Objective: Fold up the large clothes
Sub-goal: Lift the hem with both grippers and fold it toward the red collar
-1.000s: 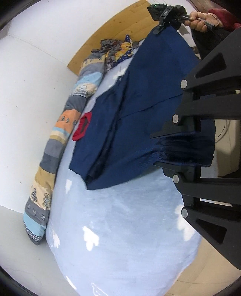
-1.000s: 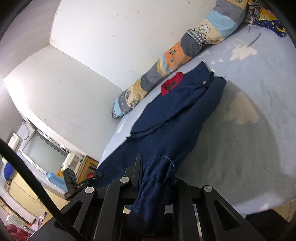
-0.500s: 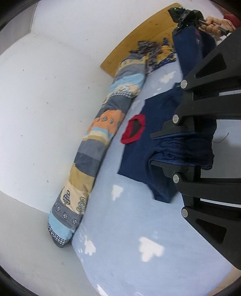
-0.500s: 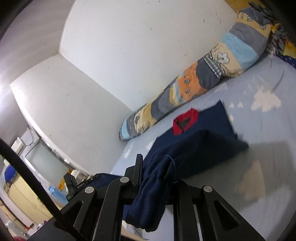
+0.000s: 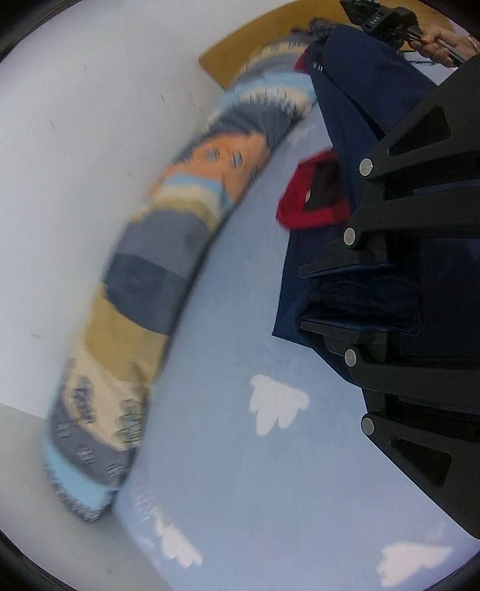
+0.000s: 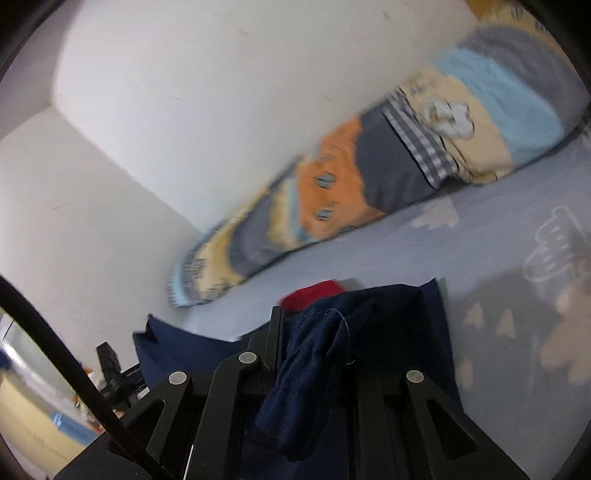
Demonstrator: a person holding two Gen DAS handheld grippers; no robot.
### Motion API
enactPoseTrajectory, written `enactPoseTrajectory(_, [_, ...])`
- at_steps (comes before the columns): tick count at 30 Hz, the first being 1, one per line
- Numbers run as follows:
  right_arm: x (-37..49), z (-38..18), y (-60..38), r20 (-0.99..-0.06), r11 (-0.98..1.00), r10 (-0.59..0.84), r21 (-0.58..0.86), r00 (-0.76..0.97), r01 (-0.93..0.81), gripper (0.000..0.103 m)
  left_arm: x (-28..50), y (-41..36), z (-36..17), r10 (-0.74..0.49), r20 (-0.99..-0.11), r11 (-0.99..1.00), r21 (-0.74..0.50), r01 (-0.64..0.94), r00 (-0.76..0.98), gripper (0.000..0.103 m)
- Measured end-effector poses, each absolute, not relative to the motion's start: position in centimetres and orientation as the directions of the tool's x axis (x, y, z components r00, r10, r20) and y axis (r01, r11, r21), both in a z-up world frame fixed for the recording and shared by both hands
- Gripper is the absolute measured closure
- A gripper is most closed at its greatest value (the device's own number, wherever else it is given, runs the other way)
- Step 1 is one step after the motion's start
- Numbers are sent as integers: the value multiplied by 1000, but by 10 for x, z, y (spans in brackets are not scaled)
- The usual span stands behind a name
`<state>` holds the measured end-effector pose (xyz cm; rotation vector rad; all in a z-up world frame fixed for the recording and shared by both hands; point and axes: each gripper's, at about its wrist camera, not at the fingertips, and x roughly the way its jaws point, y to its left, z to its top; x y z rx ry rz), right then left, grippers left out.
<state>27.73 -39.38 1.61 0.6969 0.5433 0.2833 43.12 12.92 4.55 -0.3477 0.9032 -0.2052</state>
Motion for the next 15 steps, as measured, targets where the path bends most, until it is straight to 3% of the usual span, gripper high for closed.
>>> enactPoseTrajectory(3, [335,-24,-411,-466,715,388,697,795,59,84,473,123,7,-235,-784,945,-322,-52,574,67])
enactPoseTrajectory(4, [350,-41,-418,-483,683,393,723,782,103,78,482,126,-3,-212,-793,946,-313,-85,572,50])
enactPoseTrajectory(5, [364,-58,-426,-495,643,411,753,765,142,59,489,132,-9,-204,-790,942,-320,-104,579,35])
enactPoseTrajectory(6, [374,-74,-433,-506,606,425,775,751,179,47,494,138,-12,-201,-786,937,-328,-120,585,31])
enactPoseTrajectory(10, [372,-93,-464,-419,483,432,855,799,187,41,495,161,-5,-194,-747,925,-355,-135,636,31])
enactPoseTrajectory(14, [351,-60,-470,-344,538,393,838,853,90,39,465,140,18,-183,-658,956,-292,-23,731,28])
enactPoseTrajectory(15, [343,-46,-464,-334,591,347,803,877,72,30,458,127,22,-195,-638,962,-273,18,745,26])
